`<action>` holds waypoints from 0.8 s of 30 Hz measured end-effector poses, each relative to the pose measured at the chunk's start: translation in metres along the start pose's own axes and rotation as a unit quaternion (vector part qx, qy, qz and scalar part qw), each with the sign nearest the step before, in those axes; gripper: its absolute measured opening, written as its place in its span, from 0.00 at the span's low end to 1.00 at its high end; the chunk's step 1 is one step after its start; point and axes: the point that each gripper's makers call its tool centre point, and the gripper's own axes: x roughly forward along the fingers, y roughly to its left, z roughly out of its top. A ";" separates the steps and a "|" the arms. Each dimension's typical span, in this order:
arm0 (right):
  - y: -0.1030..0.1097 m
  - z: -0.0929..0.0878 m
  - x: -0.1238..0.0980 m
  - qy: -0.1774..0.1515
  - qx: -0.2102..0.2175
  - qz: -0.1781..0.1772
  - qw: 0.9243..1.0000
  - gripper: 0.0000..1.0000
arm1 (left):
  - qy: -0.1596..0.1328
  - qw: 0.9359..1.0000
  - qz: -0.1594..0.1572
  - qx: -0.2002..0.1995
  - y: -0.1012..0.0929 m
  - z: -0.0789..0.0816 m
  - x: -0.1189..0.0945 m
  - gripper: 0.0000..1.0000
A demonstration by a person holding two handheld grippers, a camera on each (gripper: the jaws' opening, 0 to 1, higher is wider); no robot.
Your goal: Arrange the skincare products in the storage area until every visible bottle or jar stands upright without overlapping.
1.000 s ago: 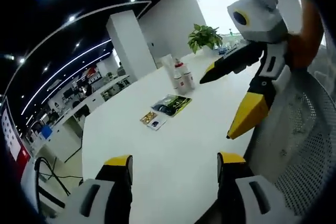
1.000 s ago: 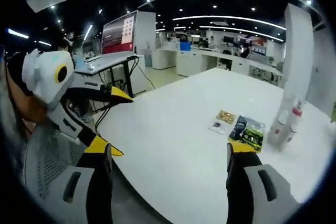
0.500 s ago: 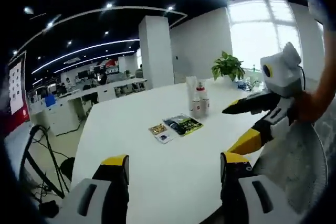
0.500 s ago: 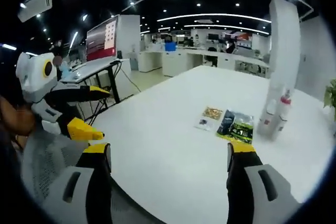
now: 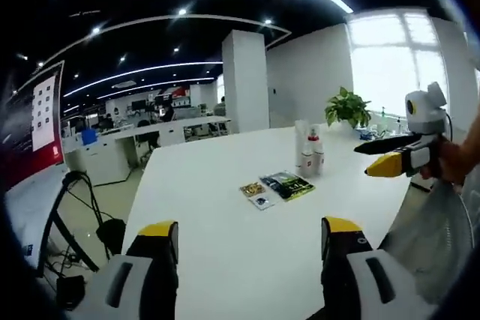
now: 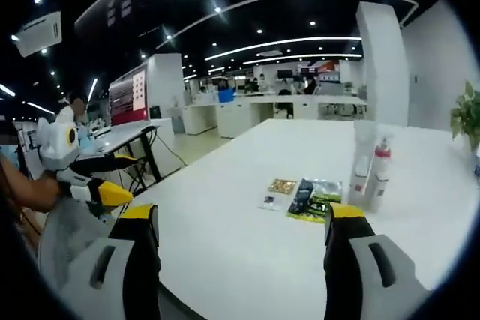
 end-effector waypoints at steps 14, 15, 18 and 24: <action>0.038 0.008 -0.004 -0.033 -0.031 0.081 0.996 0.88 | 0.002 1.000 0.008 0.001 -0.001 -0.006 0.003 0.85; 0.036 0.008 -0.004 -0.031 -0.029 0.079 0.996 0.88 | 0.004 1.000 0.008 0.001 0.000 -0.007 0.004 0.85; 0.030 0.010 -0.004 -0.033 -0.011 0.073 0.997 0.88 | 0.004 1.000 0.011 0.007 0.001 -0.007 0.003 0.85; 0.028 0.015 -0.006 -0.044 -0.015 0.066 0.997 0.84 | 0.006 1.000 0.003 0.003 -0.001 -0.009 0.005 0.89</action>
